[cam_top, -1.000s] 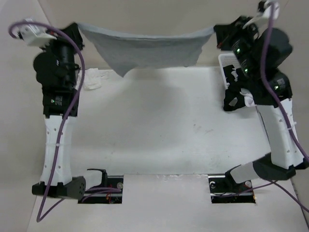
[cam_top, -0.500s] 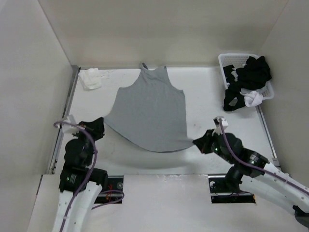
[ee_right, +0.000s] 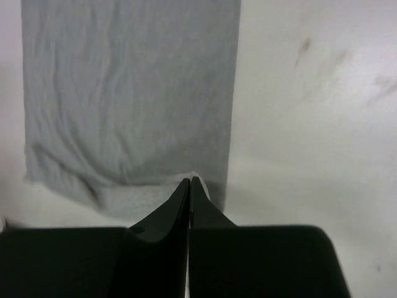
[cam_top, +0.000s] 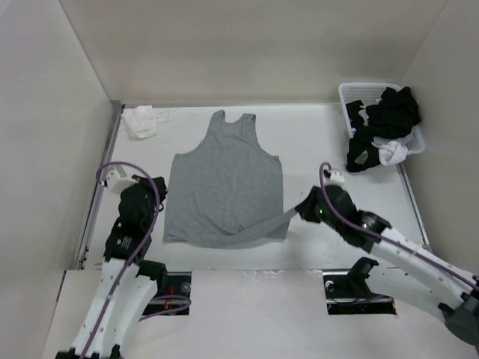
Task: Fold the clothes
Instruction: Fold the tank top
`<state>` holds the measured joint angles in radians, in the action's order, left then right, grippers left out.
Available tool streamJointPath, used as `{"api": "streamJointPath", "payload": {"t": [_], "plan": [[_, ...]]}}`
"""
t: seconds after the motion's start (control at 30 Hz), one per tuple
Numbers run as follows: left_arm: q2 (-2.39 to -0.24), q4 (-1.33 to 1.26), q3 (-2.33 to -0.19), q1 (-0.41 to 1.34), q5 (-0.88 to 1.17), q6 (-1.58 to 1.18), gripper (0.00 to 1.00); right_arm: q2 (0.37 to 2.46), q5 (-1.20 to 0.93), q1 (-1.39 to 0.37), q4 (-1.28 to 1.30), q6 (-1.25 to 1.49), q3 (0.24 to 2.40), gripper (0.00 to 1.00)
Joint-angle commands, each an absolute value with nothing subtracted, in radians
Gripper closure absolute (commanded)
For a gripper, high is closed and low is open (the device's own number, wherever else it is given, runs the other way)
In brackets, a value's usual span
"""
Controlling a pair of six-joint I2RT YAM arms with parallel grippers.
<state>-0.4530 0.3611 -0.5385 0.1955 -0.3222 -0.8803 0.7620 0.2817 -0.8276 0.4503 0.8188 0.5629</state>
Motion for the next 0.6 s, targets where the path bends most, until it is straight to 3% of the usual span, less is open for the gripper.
{"api": "streamJointPath", "payload": {"t": [0.0,0.1,0.2,0.37,0.47,0.57], "plan": [[-0.674,0.039,-0.589,0.145,-0.367,-0.917,0.94,0.956,0.132,-0.606,0.151,0.657,0.717,1.00],[-0.917,-0.045,-0.670,0.130,-0.306,-0.897,0.95,1.142,0.051,-0.472,0.089,0.620,0.871,1.00],[-0.945,0.027,-0.625,0.178,-0.216,-0.841,0.94,1.212,0.043,-0.464,0.133,0.600,0.942,1.00],[-0.842,0.268,-0.488,0.225,-0.321,-0.860,0.85,1.148,0.123,-0.501,0.088,0.632,0.789,1.00],[-0.886,0.359,-0.494,0.275,-0.282,-0.876,0.85,1.115,0.114,-0.481,0.055,0.652,0.724,1.00],[-0.975,0.344,-0.462,0.321,-0.287,-0.880,0.78,1.080,0.092,-0.466,0.031,0.661,0.689,1.00]]}}
